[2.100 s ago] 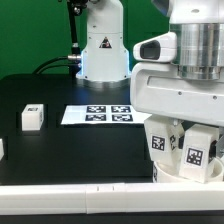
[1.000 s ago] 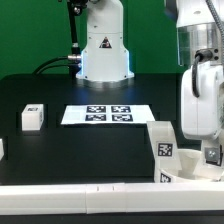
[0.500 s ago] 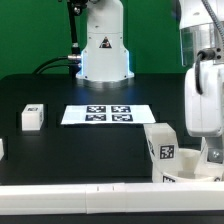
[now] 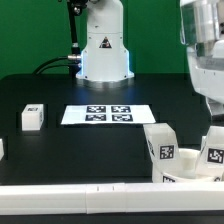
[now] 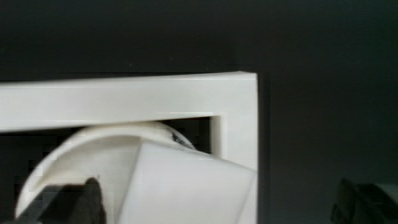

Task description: Assemble stool

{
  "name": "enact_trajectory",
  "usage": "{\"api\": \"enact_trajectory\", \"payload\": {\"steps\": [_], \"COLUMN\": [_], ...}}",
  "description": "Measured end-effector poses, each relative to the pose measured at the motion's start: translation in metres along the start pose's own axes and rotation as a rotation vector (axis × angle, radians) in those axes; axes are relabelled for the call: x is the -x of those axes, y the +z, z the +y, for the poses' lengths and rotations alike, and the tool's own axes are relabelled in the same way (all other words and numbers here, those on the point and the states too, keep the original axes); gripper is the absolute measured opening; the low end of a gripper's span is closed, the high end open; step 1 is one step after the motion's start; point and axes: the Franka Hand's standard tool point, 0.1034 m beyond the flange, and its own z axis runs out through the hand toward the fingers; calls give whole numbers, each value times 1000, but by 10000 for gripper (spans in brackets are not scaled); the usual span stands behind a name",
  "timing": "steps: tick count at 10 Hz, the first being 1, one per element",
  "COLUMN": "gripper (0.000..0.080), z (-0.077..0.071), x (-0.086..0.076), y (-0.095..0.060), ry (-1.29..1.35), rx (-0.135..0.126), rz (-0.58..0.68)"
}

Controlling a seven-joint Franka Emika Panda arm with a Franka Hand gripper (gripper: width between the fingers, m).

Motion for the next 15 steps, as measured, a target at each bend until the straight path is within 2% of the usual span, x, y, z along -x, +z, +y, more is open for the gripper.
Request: {"api": "enact_trajectory", "payload": {"steps": [2,4,5,6,7,8,11,12,13,14,15], "gripper": [649,649,649,649,649,649,649,649,649,649,649], "z": [0,1,0,4,6,5,6,4,6,8,8], "x": [-3,-1,1,5,7,-1,-4,-1,5,7,4], "y": [1,-3,-8,-13,-13,-12,-11,-10,-8,-7,-7], "ry": [-123,-413,-492,-706,-861,-923,-1094,-1326,-1515,-1680,-1769], "rx": [3,47,50,90,111,83,98,101,118,153,166], "rz": [5,17,20,26,35,62,66,87,81,63,60]}}
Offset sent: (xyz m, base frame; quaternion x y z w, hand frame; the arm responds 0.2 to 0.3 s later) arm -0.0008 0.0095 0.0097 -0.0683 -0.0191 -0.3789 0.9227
